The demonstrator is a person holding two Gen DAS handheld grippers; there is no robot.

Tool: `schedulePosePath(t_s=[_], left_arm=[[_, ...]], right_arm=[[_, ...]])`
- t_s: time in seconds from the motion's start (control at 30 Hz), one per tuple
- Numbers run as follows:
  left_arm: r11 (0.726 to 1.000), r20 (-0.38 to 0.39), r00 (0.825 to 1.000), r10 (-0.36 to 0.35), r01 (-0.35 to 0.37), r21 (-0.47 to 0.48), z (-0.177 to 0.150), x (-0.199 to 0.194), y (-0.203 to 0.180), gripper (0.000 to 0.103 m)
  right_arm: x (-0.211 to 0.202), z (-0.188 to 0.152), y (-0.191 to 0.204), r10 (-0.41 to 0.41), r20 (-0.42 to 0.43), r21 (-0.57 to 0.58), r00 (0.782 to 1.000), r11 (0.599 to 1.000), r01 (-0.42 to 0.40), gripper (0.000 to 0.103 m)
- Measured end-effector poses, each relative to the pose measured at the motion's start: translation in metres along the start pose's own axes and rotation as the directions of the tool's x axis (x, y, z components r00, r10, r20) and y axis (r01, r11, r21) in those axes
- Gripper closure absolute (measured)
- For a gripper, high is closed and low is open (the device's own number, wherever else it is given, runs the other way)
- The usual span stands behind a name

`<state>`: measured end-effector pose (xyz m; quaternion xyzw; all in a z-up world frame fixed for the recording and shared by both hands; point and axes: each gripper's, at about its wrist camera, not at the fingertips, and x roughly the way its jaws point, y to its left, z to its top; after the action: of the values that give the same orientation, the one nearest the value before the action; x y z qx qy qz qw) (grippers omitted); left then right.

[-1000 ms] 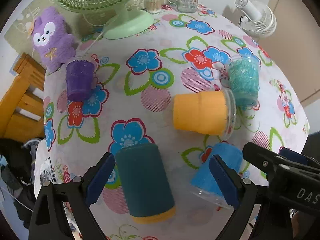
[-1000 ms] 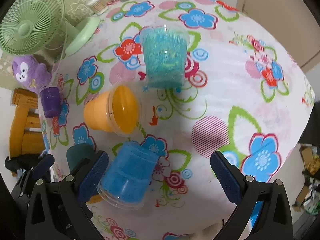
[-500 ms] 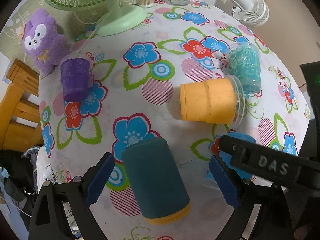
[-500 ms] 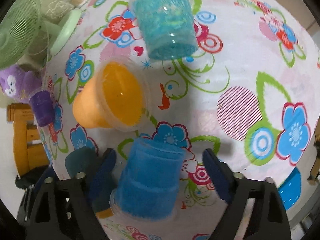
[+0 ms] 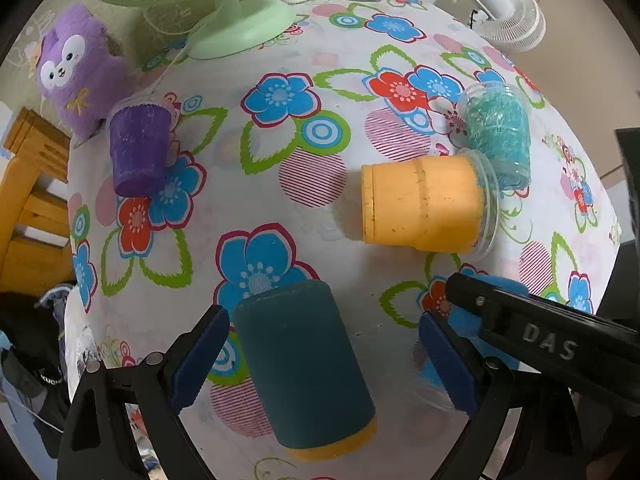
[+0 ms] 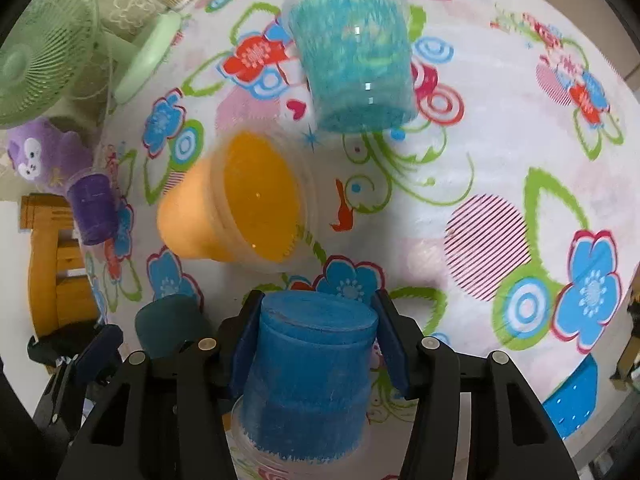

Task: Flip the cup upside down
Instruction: 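Grasp the blue cup with the right tool while the left tool opens and releases it, then hold the blue cup base-up in the right tool and carry it over the table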

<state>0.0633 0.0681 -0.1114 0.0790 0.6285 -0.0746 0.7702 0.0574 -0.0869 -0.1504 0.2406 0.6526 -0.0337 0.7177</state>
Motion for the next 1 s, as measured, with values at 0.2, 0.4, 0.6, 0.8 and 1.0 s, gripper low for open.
schedulePosePath(t_s=[0.2,0.4,0.6,0.8,1.0], left_arm=[[0.998,0.033,0.999,0.011,-0.009,-0.065,-0.003,-0.019,-0.003,0.006],[0.987,0.056,0.998,0.001,0.009,-0.162,-0.010,-0.042,-0.007,0.006],[0.961,0.089,0.996,0.019,0.007,-0.277,-0.018,-0.062,-0.023,0.006],[0.920,0.130,0.990,0.057,-0.002,-0.392,-0.024,-0.083,-0.041,0.006],[0.877,0.167,0.982,0.090,0.002,-0.481,-0.033,-0.098,-0.055,0.006]], right_arm=[[-0.030,0.005,0.006,-0.006,0.071,-0.138,0.997,0.990,0.016,0.046],[-0.065,0.011,0.012,0.017,0.141,-0.308,0.990,0.951,0.027,0.046],[-0.102,0.015,0.011,0.063,0.196,-0.481,0.979,0.876,0.040,0.046],[-0.126,0.022,0.006,0.128,0.207,-0.618,0.970,0.786,0.028,0.047],[-0.147,0.020,0.006,0.186,0.238,-0.729,0.953,0.682,0.049,0.047]])
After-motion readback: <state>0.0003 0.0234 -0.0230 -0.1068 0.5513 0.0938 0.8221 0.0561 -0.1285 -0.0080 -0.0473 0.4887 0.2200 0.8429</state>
